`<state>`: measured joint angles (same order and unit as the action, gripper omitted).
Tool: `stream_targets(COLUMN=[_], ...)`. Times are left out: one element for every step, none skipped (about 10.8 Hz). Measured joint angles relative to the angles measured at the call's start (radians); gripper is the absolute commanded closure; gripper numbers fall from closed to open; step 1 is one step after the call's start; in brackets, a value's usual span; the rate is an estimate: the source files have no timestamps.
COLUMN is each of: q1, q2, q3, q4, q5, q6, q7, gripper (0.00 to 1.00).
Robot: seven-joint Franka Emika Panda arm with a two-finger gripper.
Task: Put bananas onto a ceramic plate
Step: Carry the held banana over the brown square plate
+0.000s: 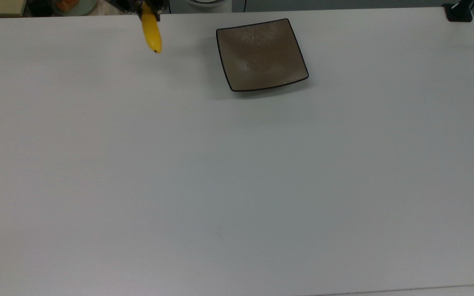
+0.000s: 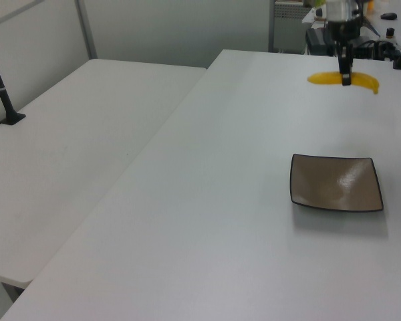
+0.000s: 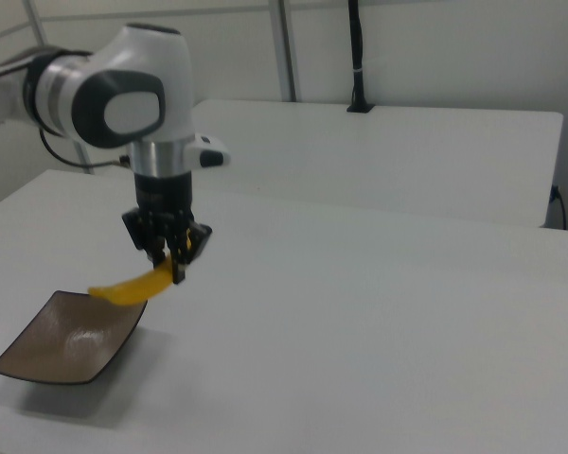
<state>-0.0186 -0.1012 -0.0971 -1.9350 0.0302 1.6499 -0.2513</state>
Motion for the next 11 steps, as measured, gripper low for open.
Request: stream_targets(q1=[0.004, 0.008, 0.009, 0.01, 0.011, 0.011, 0.011, 0.011, 0.011, 0.011, 0.011], q2=[0.0, 0.0, 0.0, 0.001, 0.004, 0.007, 0.011, 0.014, 0.017, 0.019, 0.021], q3=[0.012, 0.032, 0.056, 0.077, 0.088, 0.09, 0.09, 0.092, 0.093, 0.093, 0.096], q4=[0.048, 0.076, 0.085, 0.085, 0.085, 0.084, 0.082, 0.07, 0.049, 0.017, -0.024], q5=[0.029, 0.044, 0.055, 0.088, 0.14, 0.192, 0.237, 0.282, 0.327, 0.369, 0.393], q6=[-0.036, -0.055, -0.059, -0.059, -0.059, -0.059, -0.059, -0.059, -0.059, -0.057, -0.036], q7=[0.0, 0.009, 0.029, 0.042, 0.047, 0.047, 0.047, 0.047, 0.047, 0.047, 0.047], gripper=[0.98, 0.98, 0.98, 0.98, 0.98, 0.98, 0.98, 0.98, 0.98, 0.99, 1.0])
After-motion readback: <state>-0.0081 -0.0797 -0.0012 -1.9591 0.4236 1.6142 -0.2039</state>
